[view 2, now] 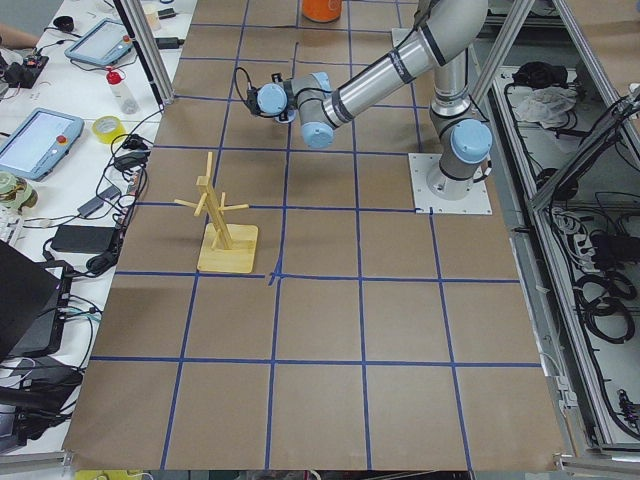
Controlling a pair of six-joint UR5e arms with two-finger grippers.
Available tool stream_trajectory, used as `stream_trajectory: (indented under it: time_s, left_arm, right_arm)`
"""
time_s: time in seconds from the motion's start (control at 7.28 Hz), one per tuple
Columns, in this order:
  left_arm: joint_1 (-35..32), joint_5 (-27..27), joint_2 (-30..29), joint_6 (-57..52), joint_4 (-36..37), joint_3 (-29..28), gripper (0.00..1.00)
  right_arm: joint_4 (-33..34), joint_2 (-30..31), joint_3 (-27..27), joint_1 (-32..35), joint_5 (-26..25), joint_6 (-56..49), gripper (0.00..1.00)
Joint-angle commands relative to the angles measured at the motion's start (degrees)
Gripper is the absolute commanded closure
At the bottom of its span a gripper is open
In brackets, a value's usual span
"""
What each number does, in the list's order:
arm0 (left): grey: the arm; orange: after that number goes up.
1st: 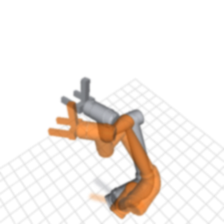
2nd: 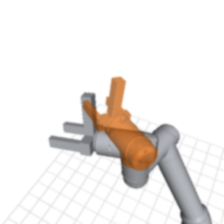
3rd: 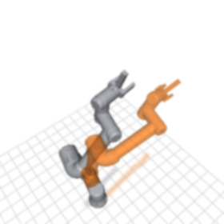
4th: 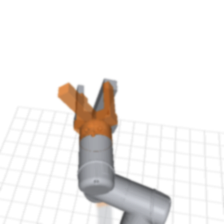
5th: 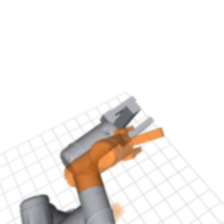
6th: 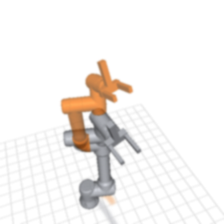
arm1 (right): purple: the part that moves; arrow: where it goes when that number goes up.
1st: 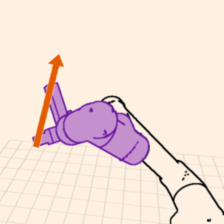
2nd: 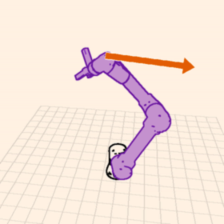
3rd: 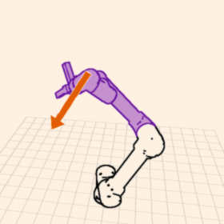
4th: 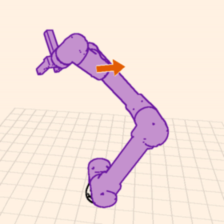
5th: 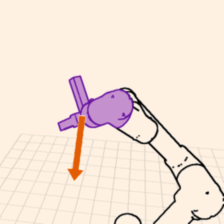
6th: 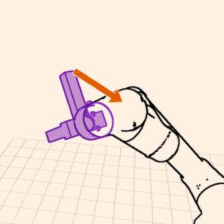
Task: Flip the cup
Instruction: 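Move the left gripper toward the lying cup's open end while the right gripper withdraws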
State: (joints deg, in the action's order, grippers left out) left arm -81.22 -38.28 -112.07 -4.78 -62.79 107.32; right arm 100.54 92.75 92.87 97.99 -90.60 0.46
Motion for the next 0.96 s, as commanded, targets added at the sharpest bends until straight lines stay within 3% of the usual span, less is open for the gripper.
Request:
stream_trajectory:
  time_s: [0.0, 0.41, 0.55, 0.82]
  left_arm:
    - [-0.8, 2.9, -3.1, -0.1, 3.5, -0.1, 0.0]
    - [-2.6, 6.7, -6.8, -0.1, 4.8, 0.3, 0.01]
    - [-3.1, 6.8, -7.1, -0.2, 5.0, 0.3, 0.02]
    - [-3.2, 7.8, -7.7, -0.1, 5.0, 0.2, 0.05]
  right_arm:
    - [-3.2, 0.1, -1.2, -2.7, 0.0, 0.6, 0.0]
    - [-4.5, 0.1, -1.7, -2.8, 0.2, 5.4, 0.0]
    - [-6.0, -0.7, -3.9, -3.6, 0.3, 5.3, 0.0]
    - [-10.1, -7.3, -14.2, -4.4, 0.3, 5.3, 0.0]
